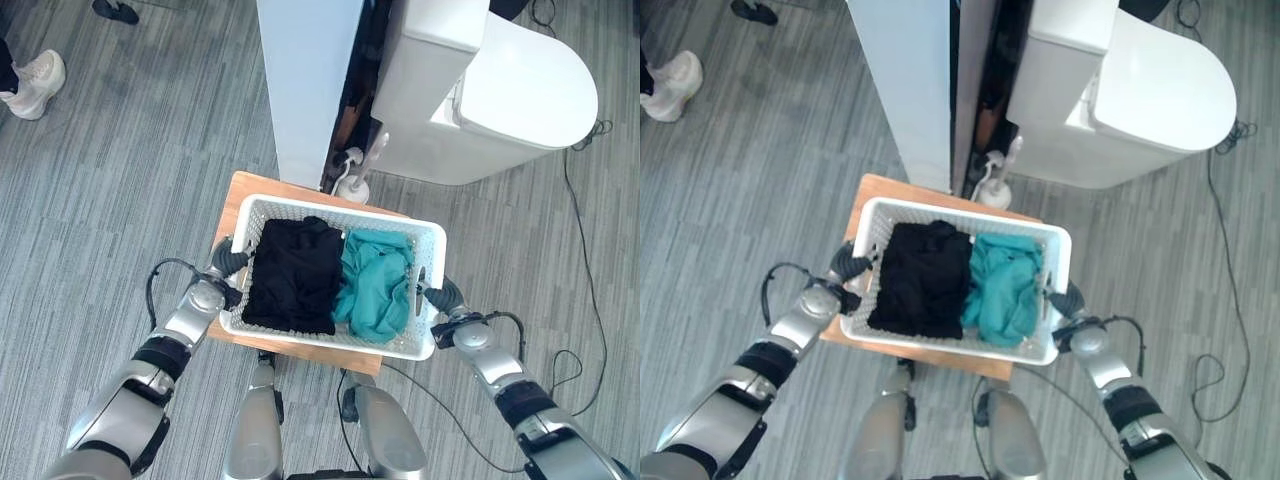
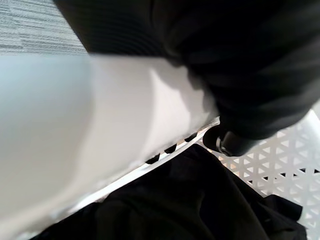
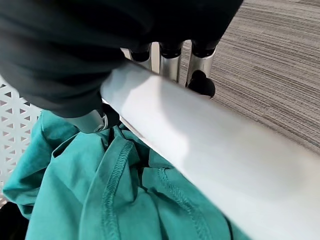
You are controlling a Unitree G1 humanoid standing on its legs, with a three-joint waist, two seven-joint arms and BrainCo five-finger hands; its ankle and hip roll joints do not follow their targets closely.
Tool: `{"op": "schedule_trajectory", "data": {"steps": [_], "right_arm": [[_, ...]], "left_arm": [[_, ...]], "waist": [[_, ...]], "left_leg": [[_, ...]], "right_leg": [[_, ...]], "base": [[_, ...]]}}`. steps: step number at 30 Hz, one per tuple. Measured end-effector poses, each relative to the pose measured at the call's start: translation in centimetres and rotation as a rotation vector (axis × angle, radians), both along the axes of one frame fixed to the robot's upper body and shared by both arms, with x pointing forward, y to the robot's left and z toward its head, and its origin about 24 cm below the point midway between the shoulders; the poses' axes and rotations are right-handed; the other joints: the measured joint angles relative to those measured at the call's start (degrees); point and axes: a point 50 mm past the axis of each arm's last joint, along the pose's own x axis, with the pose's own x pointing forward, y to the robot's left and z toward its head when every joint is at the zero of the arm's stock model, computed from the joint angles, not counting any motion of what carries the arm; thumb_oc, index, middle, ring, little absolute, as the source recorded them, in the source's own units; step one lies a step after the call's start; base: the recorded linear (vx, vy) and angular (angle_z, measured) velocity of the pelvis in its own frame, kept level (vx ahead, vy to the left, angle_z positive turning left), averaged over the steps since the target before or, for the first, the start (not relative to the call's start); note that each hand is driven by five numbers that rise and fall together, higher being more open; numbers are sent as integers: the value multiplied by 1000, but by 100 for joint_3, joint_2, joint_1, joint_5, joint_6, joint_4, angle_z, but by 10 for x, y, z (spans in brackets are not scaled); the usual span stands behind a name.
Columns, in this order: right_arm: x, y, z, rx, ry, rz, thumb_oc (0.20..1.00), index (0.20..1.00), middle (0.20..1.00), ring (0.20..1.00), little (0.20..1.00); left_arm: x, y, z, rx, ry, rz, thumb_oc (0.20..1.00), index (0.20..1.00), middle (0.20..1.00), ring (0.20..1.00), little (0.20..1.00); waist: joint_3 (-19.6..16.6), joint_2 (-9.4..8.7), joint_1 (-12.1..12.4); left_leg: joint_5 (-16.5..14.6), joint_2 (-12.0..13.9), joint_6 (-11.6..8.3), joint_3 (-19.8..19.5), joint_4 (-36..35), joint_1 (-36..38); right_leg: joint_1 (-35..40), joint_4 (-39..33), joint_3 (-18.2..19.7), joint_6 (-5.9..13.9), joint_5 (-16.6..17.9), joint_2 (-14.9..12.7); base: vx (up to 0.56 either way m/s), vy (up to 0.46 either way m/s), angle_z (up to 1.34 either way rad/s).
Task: Grab the laundry basket,head to the washer,open it,put in the laundry and shut it.
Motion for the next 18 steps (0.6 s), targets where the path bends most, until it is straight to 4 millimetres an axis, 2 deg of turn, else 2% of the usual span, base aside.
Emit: {"op": "schedule_trajectory", "data": {"steps": [4,7,11,13,18], "right_arm": [[-13,-6,-5,19,14,-5,200,200,200,200,200],[-28,-14,-5,52,4,-19,200,200,200,200,200],[-45,-28,-11,70,28,-64,200,200,200,200,200],[-55,-34,-18,67,56,-88,200,200,200,200,200],[-70,-53,-21,44,95,-122,200,200,200,200,200]], "left_arm": [[-15,-1,-8,-17,22,-30,200,200,200,200,200],[-28,-3,-5,-64,12,-65,200,200,200,200,200],[-40,-13,-9,-118,25,-116,200,200,200,200,200],[-45,-22,-18,-133,57,-147,200,200,200,200,200],[-60,-38,-40,-180,139,-174,200,200,200,200,200]], "waist": [[-24,-24,4],[-87,-56,9],[-498,-112,10],[-852,-115,6],[-1212,-69,-12]], "left_leg": [[-39,4,33,11,-7,282],[-134,-5,59,9,-9,550],[-188,-21,66,4,-9,746],[-239,-29,76,25,-9,824],[-332,-68,95,109,-9,1246]], "right_leg": [[277,-1,1,-2,-13,-26],[548,-2,15,9,-91,-44],[750,-2,18,4,-168,-56],[810,-1,29,27,-210,-63],[1191,-2,102,67,-263,-73]], "base": [[97,15,-1],[89,29,0],[90,52,1],[61,56,-4],[64,52,-7]]}}
